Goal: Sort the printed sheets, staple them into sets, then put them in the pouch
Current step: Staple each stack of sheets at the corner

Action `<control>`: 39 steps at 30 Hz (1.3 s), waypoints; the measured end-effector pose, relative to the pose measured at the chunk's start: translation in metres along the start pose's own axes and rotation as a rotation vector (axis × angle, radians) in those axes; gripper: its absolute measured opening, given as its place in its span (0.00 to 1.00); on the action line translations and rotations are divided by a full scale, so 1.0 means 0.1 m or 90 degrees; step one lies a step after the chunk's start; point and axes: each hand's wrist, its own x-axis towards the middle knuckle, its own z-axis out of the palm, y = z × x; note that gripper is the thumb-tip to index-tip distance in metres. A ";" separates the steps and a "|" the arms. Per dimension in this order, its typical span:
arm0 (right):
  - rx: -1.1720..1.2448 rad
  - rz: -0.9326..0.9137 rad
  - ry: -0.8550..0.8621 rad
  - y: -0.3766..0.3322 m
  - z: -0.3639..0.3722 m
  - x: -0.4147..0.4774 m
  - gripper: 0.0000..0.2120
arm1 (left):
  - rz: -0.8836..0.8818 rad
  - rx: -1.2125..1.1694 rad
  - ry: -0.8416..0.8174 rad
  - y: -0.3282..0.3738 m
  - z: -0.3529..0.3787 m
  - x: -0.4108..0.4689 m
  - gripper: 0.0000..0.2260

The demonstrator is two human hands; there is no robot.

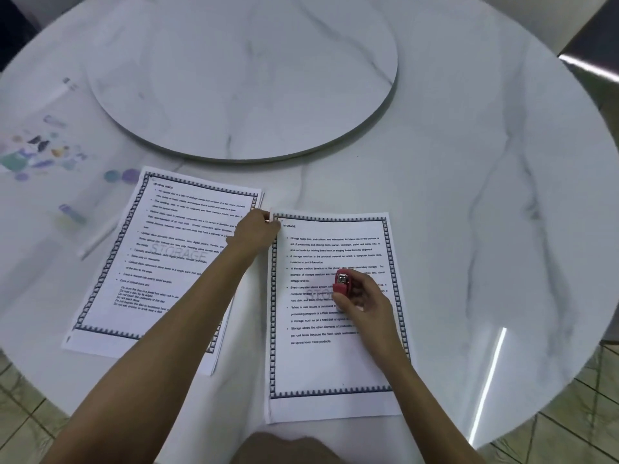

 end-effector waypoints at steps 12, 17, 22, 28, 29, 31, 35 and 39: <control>-0.022 -0.024 -0.071 -0.07 -0.02 -0.03 0.18 | 0.089 -0.093 0.017 -0.05 0.02 -0.12 0.08; -0.072 -0.054 -0.185 -0.42 -0.07 0.24 0.18 | 0.178 -0.021 0.110 -0.04 0.04 -0.22 0.12; -0.271 -0.184 -0.237 -0.83 -0.07 0.75 0.18 | 0.232 -0.054 0.150 -0.06 0.07 -0.30 0.08; -0.527 -0.283 -0.352 -1.08 0.09 1.18 0.19 | 0.292 -0.137 0.186 -0.08 0.10 -0.39 0.07; -0.569 -0.312 -0.361 -1.10 0.12 1.21 0.18 | 0.302 -0.136 0.186 -0.08 0.10 -0.41 0.08; -0.623 -0.348 -0.374 -1.14 0.16 1.23 0.19 | 0.320 -0.139 0.192 -0.08 0.10 -0.43 0.07; -0.670 -0.378 -0.387 -1.23 0.20 1.24 0.19 | 0.342 -0.138 0.203 -0.08 0.10 -0.46 0.07; -0.695 -0.381 -0.435 -1.29 0.21 1.26 0.19 | 0.362 -0.127 0.214 -0.09 0.10 -0.46 0.07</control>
